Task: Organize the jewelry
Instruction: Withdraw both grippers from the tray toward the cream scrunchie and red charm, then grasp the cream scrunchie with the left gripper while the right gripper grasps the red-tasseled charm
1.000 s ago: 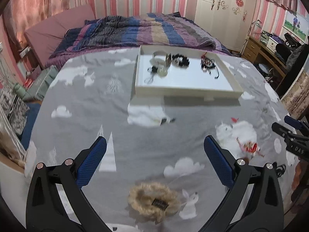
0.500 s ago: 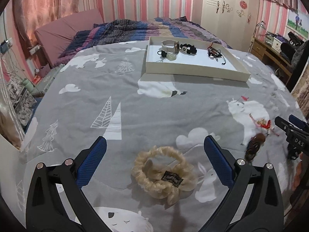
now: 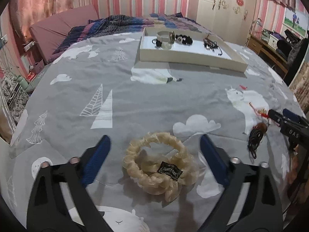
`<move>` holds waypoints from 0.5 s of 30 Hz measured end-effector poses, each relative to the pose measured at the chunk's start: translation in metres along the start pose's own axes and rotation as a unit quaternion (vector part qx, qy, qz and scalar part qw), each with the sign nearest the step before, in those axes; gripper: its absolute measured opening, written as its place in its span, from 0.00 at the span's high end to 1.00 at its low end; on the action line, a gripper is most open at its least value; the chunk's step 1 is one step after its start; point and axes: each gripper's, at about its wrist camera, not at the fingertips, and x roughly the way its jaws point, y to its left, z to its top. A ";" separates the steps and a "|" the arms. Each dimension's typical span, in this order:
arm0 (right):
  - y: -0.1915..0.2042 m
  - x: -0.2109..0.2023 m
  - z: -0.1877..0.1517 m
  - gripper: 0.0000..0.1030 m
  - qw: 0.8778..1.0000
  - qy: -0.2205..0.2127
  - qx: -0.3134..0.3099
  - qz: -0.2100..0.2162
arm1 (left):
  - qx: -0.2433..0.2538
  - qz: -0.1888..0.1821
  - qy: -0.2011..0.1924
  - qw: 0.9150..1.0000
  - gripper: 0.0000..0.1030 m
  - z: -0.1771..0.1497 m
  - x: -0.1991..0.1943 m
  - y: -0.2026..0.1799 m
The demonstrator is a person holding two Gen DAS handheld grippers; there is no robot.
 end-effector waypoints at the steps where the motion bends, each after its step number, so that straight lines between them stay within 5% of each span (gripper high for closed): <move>1: 0.000 0.001 0.000 0.19 1.000 0.000 0.000 -0.001 | 0.000 -0.002 0.008 1.000 0.28 0.000 0.003 0.000; 3: 0.000 0.003 -0.001 0.19 1.000 0.004 0.000 -0.001 | -0.003 -0.010 0.031 0.999 0.39 -0.001 0.015 0.000; 9: 0.000 0.013 -0.004 0.20 1.000 0.020 0.000 -0.003 | 0.000 -0.008 0.045 0.999 0.50 -0.003 0.026 -0.002; 15: 0.005 0.024 -0.005 0.39 0.999 0.049 -0.012 0.007 | 0.013 0.000 0.047 0.999 0.64 -0.004 0.028 -0.007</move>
